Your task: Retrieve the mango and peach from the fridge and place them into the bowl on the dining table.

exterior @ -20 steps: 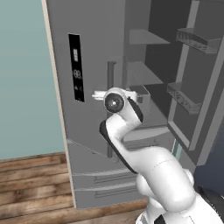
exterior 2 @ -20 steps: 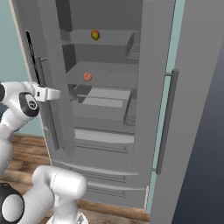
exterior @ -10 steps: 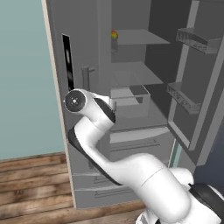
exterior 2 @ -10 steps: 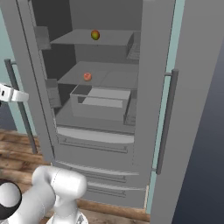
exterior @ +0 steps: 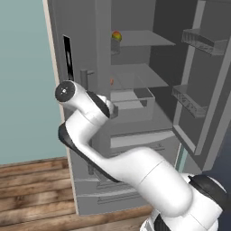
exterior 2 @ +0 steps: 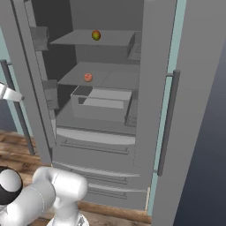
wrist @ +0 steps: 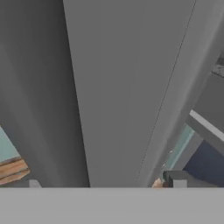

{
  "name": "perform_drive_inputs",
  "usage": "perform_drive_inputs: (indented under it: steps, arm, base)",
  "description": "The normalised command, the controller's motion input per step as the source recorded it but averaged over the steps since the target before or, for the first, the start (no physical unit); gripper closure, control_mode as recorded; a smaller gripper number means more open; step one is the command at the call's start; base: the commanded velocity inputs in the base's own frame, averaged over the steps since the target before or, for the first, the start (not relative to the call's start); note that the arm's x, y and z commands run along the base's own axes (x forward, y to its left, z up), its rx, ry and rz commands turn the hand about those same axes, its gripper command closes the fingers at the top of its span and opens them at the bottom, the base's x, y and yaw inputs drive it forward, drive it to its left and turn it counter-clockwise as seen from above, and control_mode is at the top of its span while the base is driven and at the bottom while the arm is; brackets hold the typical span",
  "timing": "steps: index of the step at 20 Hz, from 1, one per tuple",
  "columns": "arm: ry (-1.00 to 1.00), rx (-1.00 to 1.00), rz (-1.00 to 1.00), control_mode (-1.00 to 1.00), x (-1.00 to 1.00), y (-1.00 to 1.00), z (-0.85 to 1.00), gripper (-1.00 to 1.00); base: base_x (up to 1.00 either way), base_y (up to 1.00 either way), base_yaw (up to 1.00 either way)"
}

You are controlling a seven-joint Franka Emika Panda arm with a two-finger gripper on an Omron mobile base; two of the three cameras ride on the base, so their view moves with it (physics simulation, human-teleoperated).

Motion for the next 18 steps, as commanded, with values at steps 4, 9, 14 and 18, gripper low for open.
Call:
perform_drive_inputs:
  steps: [4, 9, 14, 18]
  arm:
    - [-0.33, 0.0, 0.13, -1.0, -1.0, 0.0, -0.27, -1.0]
    - [-0.45, 0.0, 0.1, -1.0, -1.0, -0.12, -0.04, -1.0]
    - [-0.31, 0.01, 0.1, -1.0, -1.0, 0.0, 0.42, -1.0]
    - [-0.14, 0.0, 0.11, -1.0, -1.0, 0.09, 0.64, -1.0]
  base:
    - [0.0, 0.0, 0.0]
    - [0.0, 0.0, 0.0]
    - [0.0, 0.0, 0.0]
    - [0.0, 0.0, 0.0]
